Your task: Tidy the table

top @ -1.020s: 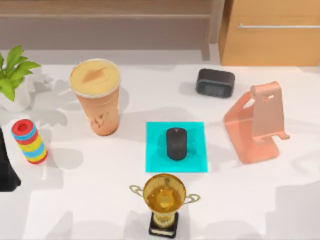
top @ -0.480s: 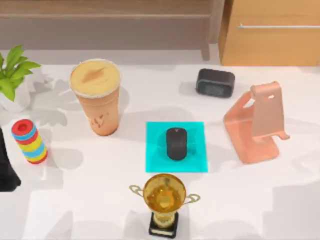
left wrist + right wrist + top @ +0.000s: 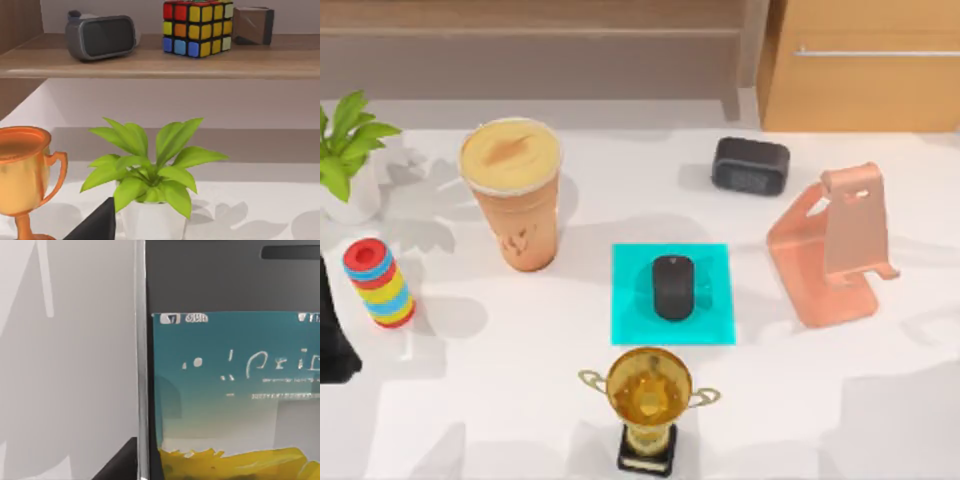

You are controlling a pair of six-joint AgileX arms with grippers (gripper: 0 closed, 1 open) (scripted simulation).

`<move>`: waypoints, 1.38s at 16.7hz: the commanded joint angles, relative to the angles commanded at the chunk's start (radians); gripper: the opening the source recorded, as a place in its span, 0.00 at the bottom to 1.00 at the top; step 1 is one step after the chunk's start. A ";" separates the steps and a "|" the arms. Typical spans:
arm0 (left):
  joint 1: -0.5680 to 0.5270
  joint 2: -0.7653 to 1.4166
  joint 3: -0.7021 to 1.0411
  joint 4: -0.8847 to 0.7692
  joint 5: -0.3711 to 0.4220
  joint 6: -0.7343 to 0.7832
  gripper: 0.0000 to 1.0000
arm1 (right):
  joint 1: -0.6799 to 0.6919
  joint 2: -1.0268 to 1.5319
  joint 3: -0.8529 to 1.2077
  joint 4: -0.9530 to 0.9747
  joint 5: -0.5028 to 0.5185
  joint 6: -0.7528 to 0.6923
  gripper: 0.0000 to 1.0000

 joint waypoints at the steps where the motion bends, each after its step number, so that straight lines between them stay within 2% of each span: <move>1: 0.000 0.000 0.000 0.000 0.000 0.000 1.00 | 0.001 -0.001 0.000 0.002 0.000 0.001 0.00; 4: 0.000 0.000 0.000 0.000 0.000 0.000 1.00 | 0.049 -0.050 -0.026 0.062 0.013 0.049 0.00; 7: 0.000 0.000 0.000 0.000 0.000 0.000 1.00 | 0.151 -0.163 -0.084 0.202 0.048 0.153 0.00; 12: 0.000 0.000 0.000 0.000 0.000 0.000 1.00 | 0.361 -0.292 -0.126 0.451 0.135 0.328 0.00; 18: 0.000 0.000 0.000 0.000 0.000 0.000 1.00 | 0.688 -0.363 -0.139 0.761 0.275 0.602 0.00; 20: 0.000 0.000 0.000 0.000 0.000 0.000 1.00 | 0.747 -0.399 -0.153 0.819 0.311 0.657 0.00; 23: 0.000 0.000 0.000 0.000 0.000 0.000 1.00 | 0.764 -0.411 -0.162 0.835 0.321 0.672 0.00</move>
